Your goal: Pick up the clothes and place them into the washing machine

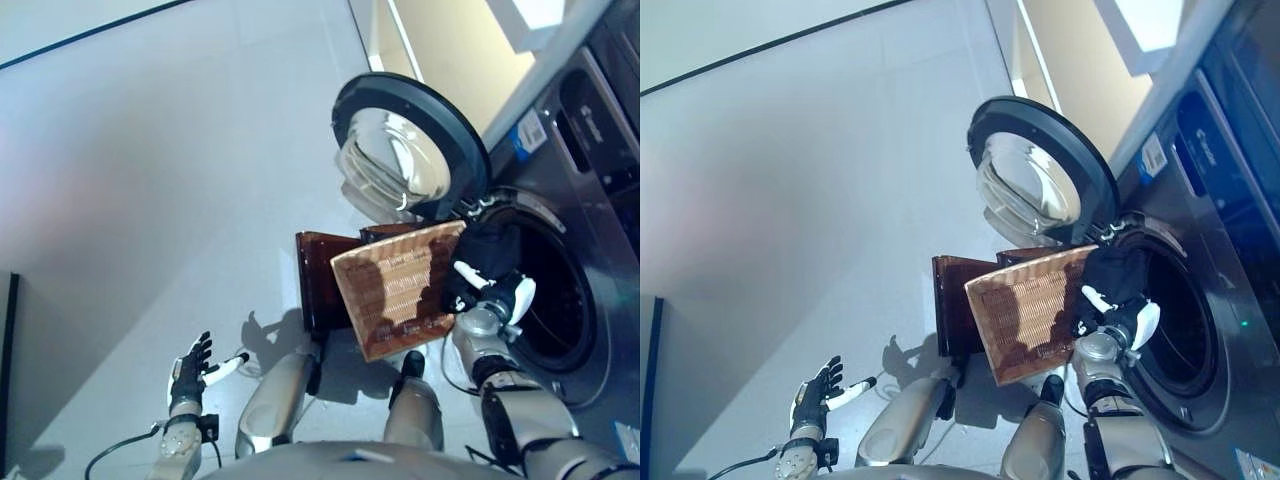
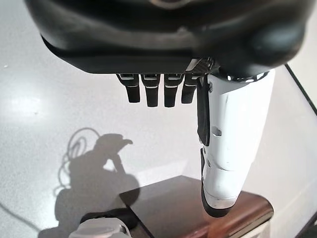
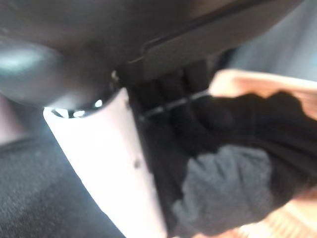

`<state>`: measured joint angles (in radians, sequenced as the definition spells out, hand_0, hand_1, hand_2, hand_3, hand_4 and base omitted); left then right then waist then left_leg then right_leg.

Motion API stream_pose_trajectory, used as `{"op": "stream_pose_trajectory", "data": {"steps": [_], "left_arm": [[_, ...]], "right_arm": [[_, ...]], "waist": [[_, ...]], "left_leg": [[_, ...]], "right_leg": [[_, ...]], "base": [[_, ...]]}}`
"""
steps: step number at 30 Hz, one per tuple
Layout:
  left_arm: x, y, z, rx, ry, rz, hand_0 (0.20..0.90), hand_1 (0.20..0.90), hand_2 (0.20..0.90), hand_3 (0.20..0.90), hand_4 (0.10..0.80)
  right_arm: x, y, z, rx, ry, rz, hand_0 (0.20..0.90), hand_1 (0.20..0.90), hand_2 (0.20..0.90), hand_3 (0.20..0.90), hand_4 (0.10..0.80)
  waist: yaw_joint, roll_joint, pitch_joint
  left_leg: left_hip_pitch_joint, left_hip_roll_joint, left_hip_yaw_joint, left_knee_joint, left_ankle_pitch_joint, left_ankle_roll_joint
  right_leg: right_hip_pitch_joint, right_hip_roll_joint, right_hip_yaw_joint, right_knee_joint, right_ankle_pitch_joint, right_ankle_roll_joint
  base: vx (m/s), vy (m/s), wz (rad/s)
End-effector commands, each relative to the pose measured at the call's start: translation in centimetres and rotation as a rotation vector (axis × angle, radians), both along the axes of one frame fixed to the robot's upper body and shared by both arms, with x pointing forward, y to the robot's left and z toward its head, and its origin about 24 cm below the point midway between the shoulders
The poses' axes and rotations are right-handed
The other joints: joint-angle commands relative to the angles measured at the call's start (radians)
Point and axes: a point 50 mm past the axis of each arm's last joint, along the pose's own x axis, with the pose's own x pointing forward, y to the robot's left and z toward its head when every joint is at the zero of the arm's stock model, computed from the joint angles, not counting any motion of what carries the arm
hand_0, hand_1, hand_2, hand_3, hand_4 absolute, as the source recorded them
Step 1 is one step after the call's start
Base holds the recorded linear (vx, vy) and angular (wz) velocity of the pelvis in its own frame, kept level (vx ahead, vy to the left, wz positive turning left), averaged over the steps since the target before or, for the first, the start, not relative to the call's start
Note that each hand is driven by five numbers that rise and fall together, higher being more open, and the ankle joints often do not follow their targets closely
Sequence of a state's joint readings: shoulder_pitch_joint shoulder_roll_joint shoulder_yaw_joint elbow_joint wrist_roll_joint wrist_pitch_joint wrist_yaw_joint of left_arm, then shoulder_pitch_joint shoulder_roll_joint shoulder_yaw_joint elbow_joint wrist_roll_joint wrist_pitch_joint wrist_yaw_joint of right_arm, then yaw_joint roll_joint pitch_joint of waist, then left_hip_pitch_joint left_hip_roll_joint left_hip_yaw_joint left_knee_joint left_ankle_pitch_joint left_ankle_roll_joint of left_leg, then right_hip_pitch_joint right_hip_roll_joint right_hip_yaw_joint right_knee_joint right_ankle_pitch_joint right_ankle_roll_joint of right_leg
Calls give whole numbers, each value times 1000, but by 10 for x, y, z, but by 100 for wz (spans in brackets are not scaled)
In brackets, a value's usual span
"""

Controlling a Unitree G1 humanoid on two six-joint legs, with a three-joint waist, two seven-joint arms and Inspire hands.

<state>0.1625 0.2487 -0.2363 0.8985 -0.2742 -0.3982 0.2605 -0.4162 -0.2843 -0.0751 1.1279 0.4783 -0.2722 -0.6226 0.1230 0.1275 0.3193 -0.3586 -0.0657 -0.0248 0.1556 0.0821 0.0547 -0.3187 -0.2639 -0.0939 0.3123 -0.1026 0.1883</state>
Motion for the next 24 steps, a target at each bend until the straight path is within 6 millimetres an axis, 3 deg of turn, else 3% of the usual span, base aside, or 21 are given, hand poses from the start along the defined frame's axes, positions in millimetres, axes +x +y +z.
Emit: {"op": "stream_pose_trajectory", "data": {"steps": [1,5,10,17,21,24], "left_arm": [[13,-1,11,-8,-110,44,900,900,900,900,800],[21,-11,13,-43,-135,31,900,900,900,900,800],[21,-16,12,-58,-126,16,900,900,900,900,800],[13,-13,10,-54,-103,19,900,900,900,900,800],[10,-10,9,-45,-97,17,900,900,900,900,800],[8,-12,11,-64,-113,-5,900,900,900,900,800]], "right_arm": [[17,-27,44,77,-394,-197,200,200,200,200,300],[22,-24,49,195,-520,-319,200,200,200,200,300],[25,-26,57,265,-625,-443,200,200,200,200,300],[36,-38,83,303,-756,-550,200,200,200,200,300],[45,-63,125,229,-852,-557,200,200,200,200,300],[48,-104,195,86,-950,-535,200,200,200,200,300]], "waist": [[6,28,-11],[-1,30,27],[-5,27,33],[-2,42,31],[-4,71,21],[10,109,5]], "left_leg": [[-121,-30,-8,121,-63,-30],[-189,-20,-4,311,-149,-20],[-227,-7,-4,450,-237,-7],[-237,-8,20,478,-268,14],[-238,-13,42,450,-259,16],[-235,-24,65,409,-246,18]], "right_leg": [[-103,41,-45,29,53,-125],[-150,60,-30,188,-23,-156],[-193,66,-20,320,-87,-161],[-231,82,24,353,-93,-164],[-254,79,57,338,-80,-165],[-271,72,84,306,-59,-160]], "base": [[-77,-29,-21],[-36,-24,-2],[23,-6,-9],[15,31,-14],[-7,74,-15],[-13,111,-14]]}}
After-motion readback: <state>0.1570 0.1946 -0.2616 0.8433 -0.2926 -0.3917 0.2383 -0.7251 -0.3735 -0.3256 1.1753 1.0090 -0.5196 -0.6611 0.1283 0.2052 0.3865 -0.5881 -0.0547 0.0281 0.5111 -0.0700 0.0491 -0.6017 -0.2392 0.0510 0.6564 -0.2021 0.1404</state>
